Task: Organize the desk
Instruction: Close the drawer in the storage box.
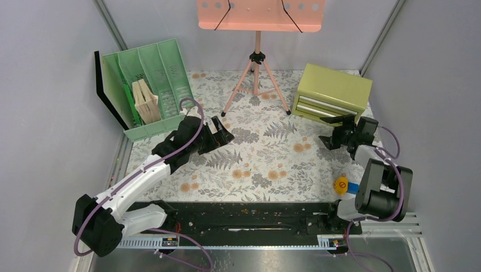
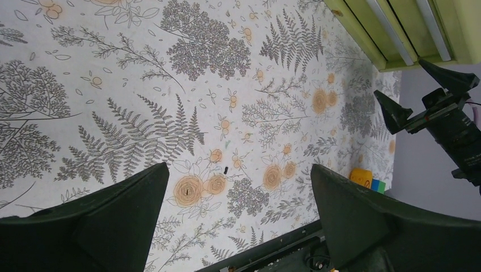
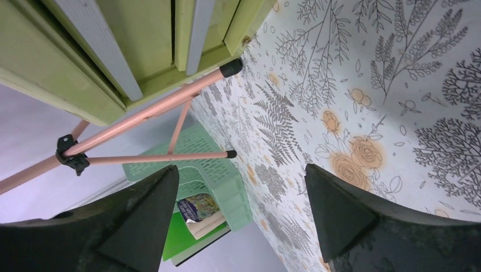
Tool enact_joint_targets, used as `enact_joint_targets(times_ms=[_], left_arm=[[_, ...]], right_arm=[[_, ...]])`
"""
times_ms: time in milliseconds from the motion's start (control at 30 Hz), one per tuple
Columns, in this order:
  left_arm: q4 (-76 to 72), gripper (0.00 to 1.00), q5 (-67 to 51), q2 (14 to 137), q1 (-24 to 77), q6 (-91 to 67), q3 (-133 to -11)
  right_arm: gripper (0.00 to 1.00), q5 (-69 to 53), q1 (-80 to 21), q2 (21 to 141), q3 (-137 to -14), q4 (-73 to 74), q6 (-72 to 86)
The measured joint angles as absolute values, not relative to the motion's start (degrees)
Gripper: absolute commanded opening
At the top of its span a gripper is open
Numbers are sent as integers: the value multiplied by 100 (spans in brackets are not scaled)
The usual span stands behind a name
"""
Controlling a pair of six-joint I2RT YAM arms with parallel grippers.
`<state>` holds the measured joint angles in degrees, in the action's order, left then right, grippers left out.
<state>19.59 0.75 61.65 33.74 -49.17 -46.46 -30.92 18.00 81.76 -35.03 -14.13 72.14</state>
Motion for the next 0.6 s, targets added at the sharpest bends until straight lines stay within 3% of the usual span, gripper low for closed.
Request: enact_joint_targets(times_ms=[167, 600], left_arm=[[1647, 99, -340, 6243, 3142, -5107, -4412], [1358, 99, -1111, 6412, 2453, -5137, -4141]], right_arm=[[99, -3098, 1800, 7981, -3544, -982, 6884], [100, -2939, 1855, 7553, -3868, 436, 5387]])
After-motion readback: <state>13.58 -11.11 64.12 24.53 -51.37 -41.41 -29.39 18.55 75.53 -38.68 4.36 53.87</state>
